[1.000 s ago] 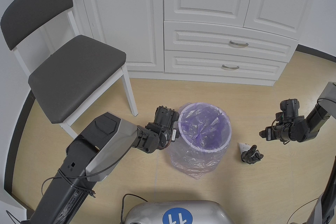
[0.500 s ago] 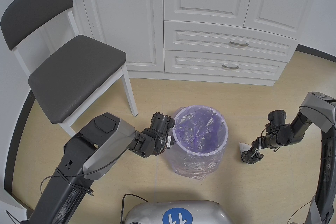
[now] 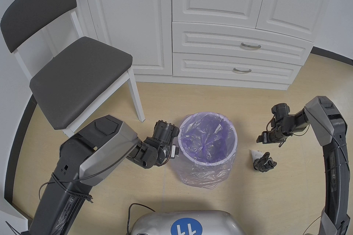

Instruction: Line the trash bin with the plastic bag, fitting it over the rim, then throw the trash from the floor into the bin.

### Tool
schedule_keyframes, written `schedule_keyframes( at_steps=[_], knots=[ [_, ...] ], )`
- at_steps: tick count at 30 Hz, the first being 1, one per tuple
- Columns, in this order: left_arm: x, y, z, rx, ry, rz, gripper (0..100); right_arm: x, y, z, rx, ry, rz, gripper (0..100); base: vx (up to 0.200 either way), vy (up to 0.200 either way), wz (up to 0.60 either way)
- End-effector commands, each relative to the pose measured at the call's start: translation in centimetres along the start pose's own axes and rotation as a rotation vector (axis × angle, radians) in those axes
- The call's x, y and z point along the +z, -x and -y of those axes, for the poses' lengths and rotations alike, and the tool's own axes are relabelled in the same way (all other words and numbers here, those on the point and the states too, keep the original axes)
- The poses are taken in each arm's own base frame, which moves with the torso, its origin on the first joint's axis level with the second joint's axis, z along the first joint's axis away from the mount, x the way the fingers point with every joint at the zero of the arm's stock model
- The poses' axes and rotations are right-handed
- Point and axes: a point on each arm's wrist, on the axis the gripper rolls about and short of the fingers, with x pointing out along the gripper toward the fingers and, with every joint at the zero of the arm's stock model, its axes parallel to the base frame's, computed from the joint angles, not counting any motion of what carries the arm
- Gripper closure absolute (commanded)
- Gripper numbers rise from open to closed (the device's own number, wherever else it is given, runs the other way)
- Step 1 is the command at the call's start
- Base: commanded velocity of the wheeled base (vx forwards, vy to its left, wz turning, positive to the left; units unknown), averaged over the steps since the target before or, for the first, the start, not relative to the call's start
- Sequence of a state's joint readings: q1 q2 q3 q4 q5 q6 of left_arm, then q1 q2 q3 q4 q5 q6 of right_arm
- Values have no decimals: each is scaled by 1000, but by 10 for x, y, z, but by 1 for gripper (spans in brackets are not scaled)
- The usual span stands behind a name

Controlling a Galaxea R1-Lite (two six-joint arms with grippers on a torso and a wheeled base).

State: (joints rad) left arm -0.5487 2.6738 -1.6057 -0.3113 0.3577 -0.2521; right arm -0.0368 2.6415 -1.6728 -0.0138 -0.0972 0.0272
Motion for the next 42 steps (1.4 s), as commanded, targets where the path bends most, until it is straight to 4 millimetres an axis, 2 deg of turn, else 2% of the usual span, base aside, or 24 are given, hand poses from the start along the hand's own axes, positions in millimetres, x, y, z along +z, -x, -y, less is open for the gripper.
schedule_keyframes(
  at_steps=[1,6,7,9,20,21,30,31,38,42],
  knots=[
    [-3,17,-8,-2,24,9,0,-21,-60,-5,6,22,-106,0,0,0,0],
    [-9,17,-10,-2,21,3,0,-25,-63,-6,3,40,-204,0,0,0,0],
    [-10,18,-10,-1,20,0,0,-34,-67,-6,-1,42,-255,0,0,0,0],
    [-11,18,-11,2,22,-4,0,-38,-68,-5,-10,50,-288,0,0,0,0],
    [-7,33,-21,2,44,30,0,-42,-69,-3,-5,66,-311,0,0,0,0],
    [-5,43,-24,-3,49,43,0,-42,-69,-3,-4,65,-311,0,0,0,0],
    [-6,55,-30,-10,61,72,0,-42,-70,-3,-4,64,-302,0,0,0,0],
    [-4,56,-31,-7,65,76,0,-42,-71,-4,-4,64,-298,100,0,0,0],
    [-1,68,-41,4,75,76,0,-43,-72,-3,-11,56,-298,100,0,0,0],
    [4,99,-54,4,103,93,0,-41,-72,-3,-23,18,-289,100,0,0,0]
  ],
)
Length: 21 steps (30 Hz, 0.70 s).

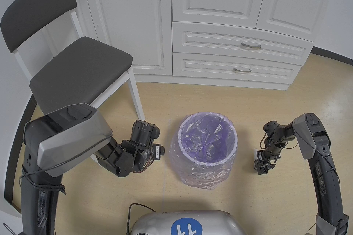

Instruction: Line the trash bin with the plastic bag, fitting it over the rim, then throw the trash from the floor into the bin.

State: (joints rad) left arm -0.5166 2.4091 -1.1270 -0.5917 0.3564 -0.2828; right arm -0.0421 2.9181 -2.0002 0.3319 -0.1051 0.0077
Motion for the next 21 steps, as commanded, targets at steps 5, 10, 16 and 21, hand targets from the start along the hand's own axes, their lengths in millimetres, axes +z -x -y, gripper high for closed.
schedule_keyframes(
  at_steps=[5,10,16,21],
  knots=[
    [19,72,-31,-7,70,84,0,1,1,3,-66,-77,11,100,0,0,0],
    [10,103,-48,-14,139,130,0,2,1,3,-82,-107,17,100,0,0,0],
    [2,139,-80,18,175,181,0,2,1,3,-80,-109,19,100,0,0,0],
    [1,165,-100,33,207,225,0,5,5,3,-77,-112,31,100,0,0,0]
  ],
)
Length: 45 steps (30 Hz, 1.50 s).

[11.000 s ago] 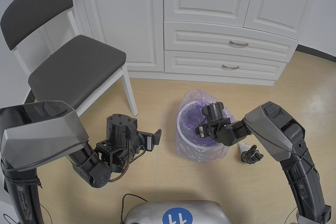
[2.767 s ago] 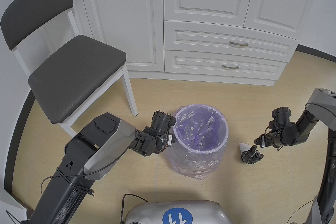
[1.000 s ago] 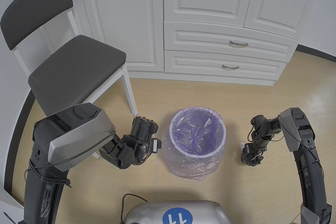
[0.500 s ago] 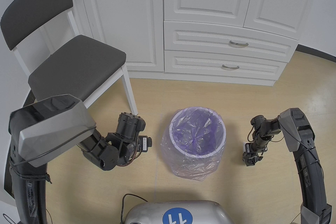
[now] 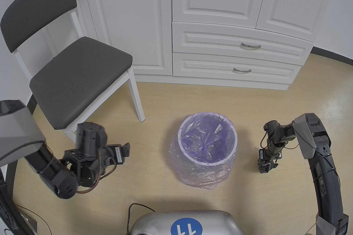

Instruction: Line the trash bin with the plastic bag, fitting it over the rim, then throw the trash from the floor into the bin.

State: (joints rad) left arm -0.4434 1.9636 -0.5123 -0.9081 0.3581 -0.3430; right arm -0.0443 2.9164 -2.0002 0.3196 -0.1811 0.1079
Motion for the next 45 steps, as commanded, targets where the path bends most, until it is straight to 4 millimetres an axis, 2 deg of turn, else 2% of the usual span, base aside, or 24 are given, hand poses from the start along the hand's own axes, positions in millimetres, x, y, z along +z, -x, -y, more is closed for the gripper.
schedule_keyframes(
  at_steps=[1,6,13,19,27,30,32,34,36,41,43,45],
  knots=[
    [18,45,-30,11,70,111,0,5,5,-1,1,-9,31,100,0,0,0],
    [22,54,-32,-32,86,159,0,13,7,-5,-7,-50,122,100,0,0,0],
    [23,55,-32,-49,80,215,0,13,6,-8,-117,-128,153,100,0,0,0],
    [28,59,-31,-70,91,278,0,8,2,-22,-191,-250,181,100,0,0,0],
    [30,68,-32,-83,70,298,0,8,-3,-37,-136,-424,256,100,0,0,0],
    [34,74,-32,-123,75,316,0,14,-22,-50,-54,-487,461,100,0,0,0],
    [36,76,-32,-136,77,325,0,21,-19,-51,-28,-495,529,100,0,0,0],
    [40,83,-32,-158,81,346,0,43,7,-42,11,-528,623,100,0,0,0],
    [42,87,-33,-161,86,362,0,54,30,-33,47,-571,648,100,0,0,0],
    [41,91,-34,-166,86,364,0,51,71,-9,261,-624,616,100,0,0,0],
    [41,92,-33,-170,86,365,0,46,83,0,317,-609,640,100,0,0,0],
    [40,92,-32,-177,82,364,0,29,106,12,425,-547,692,100,0,0,0]
  ],
)
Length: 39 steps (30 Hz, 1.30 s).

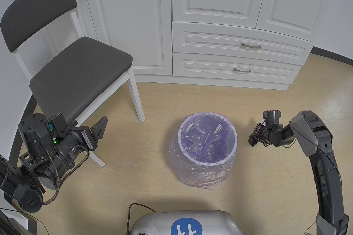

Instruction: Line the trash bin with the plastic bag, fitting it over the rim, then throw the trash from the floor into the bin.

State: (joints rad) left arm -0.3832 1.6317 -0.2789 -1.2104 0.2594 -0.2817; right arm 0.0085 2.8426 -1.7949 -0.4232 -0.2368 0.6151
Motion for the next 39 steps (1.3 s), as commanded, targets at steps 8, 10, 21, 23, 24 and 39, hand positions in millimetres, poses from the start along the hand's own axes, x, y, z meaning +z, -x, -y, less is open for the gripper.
schedule_keyframes(
  at_steps=[8,10,21,23,24,39],
  knots=[
    [8,11,4,-34,5,34,0,63,160,27,607,250,152,100,0,0,0],
    [10,13,4,-41,7,43,0,65,177,23,612,332,182,100,0,0,0],
    [4,33,-1,-120,25,-1,0,85,247,7,288,828,662,100,0,0,0],
    [0,31,-4,-108,48,-26,0,95,253,9,197,888,775,100,0,0,0],
    [0,29,-5,-98,58,-27,0,98,256,10,154,907,814,100,0,0,0],
    [21,43,-35,43,69,96,0,142,297,29,-57,959,988,100,0,0,0]
  ],
)
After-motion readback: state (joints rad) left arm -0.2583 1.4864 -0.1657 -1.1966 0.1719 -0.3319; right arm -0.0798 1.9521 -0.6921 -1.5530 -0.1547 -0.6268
